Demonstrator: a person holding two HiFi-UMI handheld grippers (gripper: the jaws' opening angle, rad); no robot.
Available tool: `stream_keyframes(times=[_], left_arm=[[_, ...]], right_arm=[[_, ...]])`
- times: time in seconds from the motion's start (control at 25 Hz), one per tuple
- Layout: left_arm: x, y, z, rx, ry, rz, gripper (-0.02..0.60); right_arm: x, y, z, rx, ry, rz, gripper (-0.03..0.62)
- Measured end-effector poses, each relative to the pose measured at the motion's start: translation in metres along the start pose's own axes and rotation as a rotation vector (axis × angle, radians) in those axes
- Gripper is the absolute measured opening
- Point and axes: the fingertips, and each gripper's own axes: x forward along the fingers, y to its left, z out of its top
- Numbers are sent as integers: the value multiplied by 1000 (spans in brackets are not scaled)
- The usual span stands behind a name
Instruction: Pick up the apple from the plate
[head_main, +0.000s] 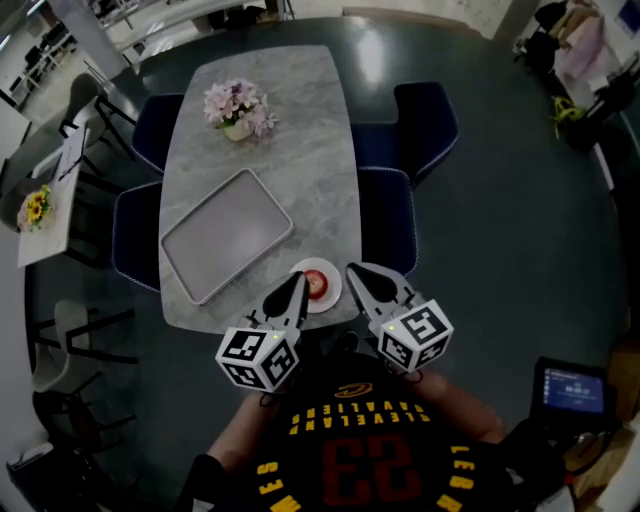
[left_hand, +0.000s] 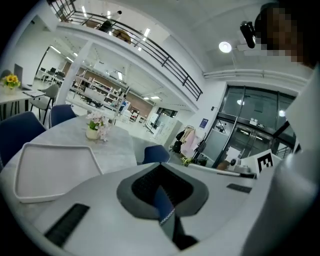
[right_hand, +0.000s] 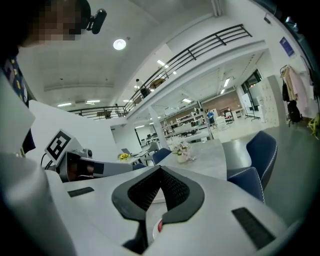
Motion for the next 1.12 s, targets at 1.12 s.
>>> stream_keyframes(times=[1.12], left_arm=[[-29, -56, 44, 181, -270, -118, 0]], right_arm=[[-25, 16, 42, -168, -212, 10, 5]])
